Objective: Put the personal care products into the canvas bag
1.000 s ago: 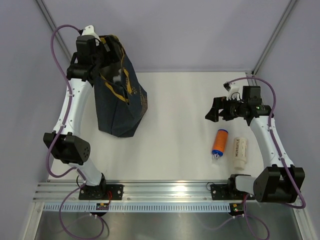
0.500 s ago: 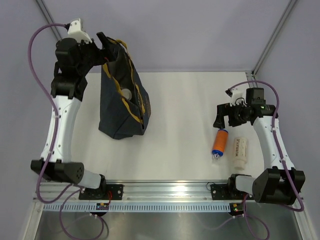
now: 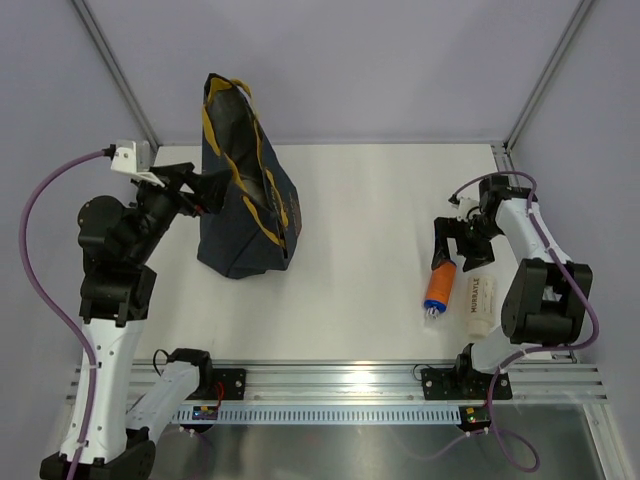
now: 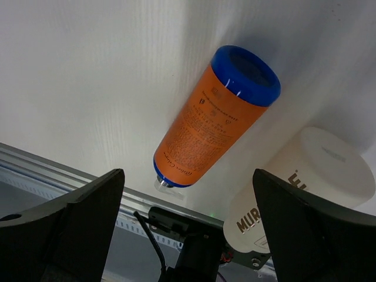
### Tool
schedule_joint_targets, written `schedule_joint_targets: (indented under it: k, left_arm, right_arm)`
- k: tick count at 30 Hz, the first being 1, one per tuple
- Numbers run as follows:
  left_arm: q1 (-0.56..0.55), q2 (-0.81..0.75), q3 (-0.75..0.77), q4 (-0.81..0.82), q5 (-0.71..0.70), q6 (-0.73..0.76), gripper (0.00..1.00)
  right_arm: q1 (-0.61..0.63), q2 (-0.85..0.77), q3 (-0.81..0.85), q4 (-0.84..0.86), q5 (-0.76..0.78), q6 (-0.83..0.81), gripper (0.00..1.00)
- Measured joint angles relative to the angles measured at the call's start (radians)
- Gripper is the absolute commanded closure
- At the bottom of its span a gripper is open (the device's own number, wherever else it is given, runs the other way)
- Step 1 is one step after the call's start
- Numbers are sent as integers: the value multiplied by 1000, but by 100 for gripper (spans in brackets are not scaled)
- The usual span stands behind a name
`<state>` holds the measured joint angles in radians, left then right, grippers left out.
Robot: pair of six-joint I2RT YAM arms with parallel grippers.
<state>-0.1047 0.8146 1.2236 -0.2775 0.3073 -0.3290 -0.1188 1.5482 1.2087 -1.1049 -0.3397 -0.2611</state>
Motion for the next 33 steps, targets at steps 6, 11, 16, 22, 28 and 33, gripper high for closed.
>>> schedule_joint_targets:
  k: [6, 11, 16, 22, 28, 33]
  left_arm:
    - [0, -80, -109, 6, 26, -36, 1]
    - [0, -104, -122, 5, 40, -66, 1]
    - [0, -125, -122, 2, 40, -72, 1]
    - [0, -135, -122, -31, 36, -71, 1]
    - [0, -153, -122, -43, 29, -73, 1]
    - [0, -150, -122, -44, 29, -82, 1]
  right_arm:
    - [8, 141, 10, 3, 39, 102, 0]
    - [36, 204, 15, 15, 121, 208, 0]
    - [96, 246, 23, 44, 197, 314, 1]
    - [151, 332, 26, 86, 226, 397, 7]
    - [151, 372, 26, 107, 233, 434, 50]
    - [148, 398, 61, 105, 209, 435, 86]
